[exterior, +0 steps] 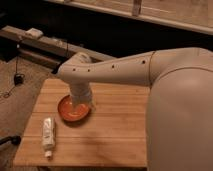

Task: Place the bottle in the ceramic bowl

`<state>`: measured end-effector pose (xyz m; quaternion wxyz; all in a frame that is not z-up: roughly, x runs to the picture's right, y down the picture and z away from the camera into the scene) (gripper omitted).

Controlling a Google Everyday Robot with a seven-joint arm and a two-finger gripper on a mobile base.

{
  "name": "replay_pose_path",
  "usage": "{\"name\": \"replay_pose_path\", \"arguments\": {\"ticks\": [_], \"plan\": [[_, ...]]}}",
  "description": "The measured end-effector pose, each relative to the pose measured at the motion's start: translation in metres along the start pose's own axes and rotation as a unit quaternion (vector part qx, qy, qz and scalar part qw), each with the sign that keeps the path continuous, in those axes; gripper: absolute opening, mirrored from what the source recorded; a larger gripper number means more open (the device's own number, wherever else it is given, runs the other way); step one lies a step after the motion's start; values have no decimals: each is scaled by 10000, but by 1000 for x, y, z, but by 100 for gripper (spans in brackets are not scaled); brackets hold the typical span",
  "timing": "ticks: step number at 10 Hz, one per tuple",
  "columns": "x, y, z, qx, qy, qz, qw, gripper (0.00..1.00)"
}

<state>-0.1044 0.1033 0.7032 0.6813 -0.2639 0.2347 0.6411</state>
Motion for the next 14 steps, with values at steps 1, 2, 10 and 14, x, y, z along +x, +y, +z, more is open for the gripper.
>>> {"name": "replay_pose_path", "arguments": {"ticks": [1, 2, 10, 14], "plan": [[0, 0, -1, 12, 3, -45, 10000, 65], [2, 6, -5, 24, -5, -171, 9999, 65], [52, 176, -7, -327, -200, -1492, 9881, 65], [46, 216, 34, -305, -198, -1847, 9821, 65]]}}
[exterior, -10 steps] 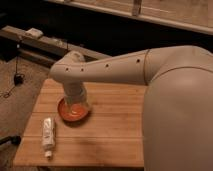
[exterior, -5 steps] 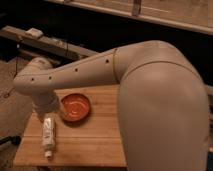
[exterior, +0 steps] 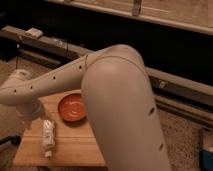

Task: Place the bottle in the ceramic bowl

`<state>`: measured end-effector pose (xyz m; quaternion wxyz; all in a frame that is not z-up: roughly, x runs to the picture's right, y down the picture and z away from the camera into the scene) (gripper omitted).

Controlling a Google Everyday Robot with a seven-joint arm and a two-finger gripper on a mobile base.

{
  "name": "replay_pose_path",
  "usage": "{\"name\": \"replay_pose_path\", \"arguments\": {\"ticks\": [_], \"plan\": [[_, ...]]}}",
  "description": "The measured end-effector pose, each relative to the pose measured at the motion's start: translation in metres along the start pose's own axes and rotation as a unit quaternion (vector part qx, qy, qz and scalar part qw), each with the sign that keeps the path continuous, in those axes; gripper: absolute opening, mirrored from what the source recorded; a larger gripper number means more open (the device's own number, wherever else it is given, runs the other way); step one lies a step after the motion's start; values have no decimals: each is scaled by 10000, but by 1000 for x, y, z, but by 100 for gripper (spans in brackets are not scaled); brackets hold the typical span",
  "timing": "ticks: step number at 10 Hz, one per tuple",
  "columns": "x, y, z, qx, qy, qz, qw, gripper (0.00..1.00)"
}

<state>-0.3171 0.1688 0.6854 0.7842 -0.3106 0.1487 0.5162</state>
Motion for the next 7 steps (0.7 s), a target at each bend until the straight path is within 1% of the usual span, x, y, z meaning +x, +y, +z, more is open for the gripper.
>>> {"name": "replay_pose_path", "arguments": {"ticks": [1, 2, 5, 7], "plan": [[-2, 0, 12, 17, 18, 2, 10000, 65], [-2, -1, 20, 21, 35, 39, 10000, 65], [5, 1, 31, 58, 82, 73, 9999, 65], [11, 5, 42, 121, 177, 40, 9998, 65]]}}
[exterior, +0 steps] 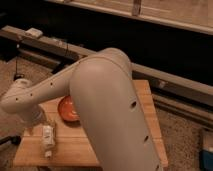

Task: Place the bottle in the ceramic bowl

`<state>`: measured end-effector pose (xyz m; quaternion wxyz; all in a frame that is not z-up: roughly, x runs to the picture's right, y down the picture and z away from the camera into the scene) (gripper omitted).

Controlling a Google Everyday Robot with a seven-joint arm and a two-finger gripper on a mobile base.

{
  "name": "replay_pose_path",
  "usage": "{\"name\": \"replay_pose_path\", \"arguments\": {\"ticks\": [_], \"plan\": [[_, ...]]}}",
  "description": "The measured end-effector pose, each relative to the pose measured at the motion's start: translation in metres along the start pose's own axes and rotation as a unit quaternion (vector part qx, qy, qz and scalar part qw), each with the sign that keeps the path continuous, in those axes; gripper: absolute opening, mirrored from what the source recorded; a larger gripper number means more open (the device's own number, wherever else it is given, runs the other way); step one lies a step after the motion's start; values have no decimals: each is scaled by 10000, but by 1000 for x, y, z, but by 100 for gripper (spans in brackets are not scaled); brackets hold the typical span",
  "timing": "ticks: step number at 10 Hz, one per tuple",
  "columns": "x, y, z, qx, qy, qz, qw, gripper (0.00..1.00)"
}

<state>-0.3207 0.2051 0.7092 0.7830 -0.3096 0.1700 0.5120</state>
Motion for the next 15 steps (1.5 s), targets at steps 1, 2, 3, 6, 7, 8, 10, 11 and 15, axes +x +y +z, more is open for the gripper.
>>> {"name": "replay_pose_path", "arguments": {"ticks": [1, 2, 3, 6, 7, 8, 10, 11, 15], "plan": [[1, 3, 7, 25, 46, -36, 10000, 65], [2, 3, 17, 45, 114, -35, 9999, 65], [1, 0, 31, 72, 223, -32, 9997, 65], [-4, 1, 56, 70, 425, -43, 9991, 65], [-7, -1, 62, 82, 487, -27, 9988, 65], [-9, -4, 69, 88, 552, 1, 9984, 65], [-12, -4, 78, 103, 620, -6, 9980, 65], [-13, -4, 80, 103, 646, -7, 9979, 65], [-21, -2, 73, -116, 624, -136, 9979, 32]]}}
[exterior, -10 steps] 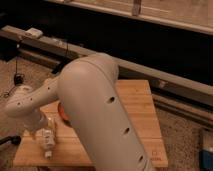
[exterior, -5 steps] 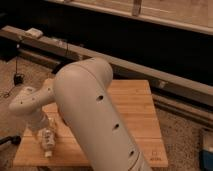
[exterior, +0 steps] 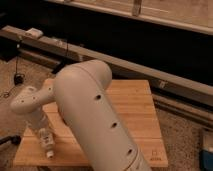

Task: Place the bottle in the ceramic bowl

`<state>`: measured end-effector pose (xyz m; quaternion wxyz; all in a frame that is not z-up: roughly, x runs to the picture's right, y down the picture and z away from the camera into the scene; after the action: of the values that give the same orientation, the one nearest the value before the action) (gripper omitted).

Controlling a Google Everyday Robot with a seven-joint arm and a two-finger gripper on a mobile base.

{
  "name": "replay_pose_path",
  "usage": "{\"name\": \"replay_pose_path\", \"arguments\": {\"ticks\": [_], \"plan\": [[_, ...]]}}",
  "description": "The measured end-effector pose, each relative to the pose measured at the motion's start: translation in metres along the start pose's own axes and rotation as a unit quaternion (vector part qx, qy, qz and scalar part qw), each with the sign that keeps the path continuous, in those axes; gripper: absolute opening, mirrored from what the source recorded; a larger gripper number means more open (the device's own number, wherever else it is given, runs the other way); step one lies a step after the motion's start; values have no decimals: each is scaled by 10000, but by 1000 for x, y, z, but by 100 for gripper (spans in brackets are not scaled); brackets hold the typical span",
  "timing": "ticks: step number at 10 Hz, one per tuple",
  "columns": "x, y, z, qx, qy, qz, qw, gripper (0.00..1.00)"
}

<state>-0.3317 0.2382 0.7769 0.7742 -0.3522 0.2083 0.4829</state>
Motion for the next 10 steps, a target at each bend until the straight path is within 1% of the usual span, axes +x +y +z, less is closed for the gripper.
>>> {"name": "replay_pose_path", "arguments": {"ticks": [1, 2, 3, 4, 5, 6, 7, 8, 9, 10], "plan": [[-2, 1, -11, -85, -74, -23, 9999, 23], [-3, 3, -29, -212, -201, -57, 9996, 12], [-4, 4, -53, -346, -341, -82, 9988, 2], [-6, 3, -69, -431, -423, -68, 9982, 0], [-10, -3, -89, -536, -523, -12, 9972, 0], [-13, -12, -101, -571, -553, 58, 9968, 0], [-22, -25, -111, -622, -589, 158, 9962, 0], [-32, -43, -118, -663, -601, 289, 9956, 0], [-46, -70, -120, -703, -592, 478, 9946, 0], [-55, -88, -121, -708, -574, 594, 9941, 0]]}}
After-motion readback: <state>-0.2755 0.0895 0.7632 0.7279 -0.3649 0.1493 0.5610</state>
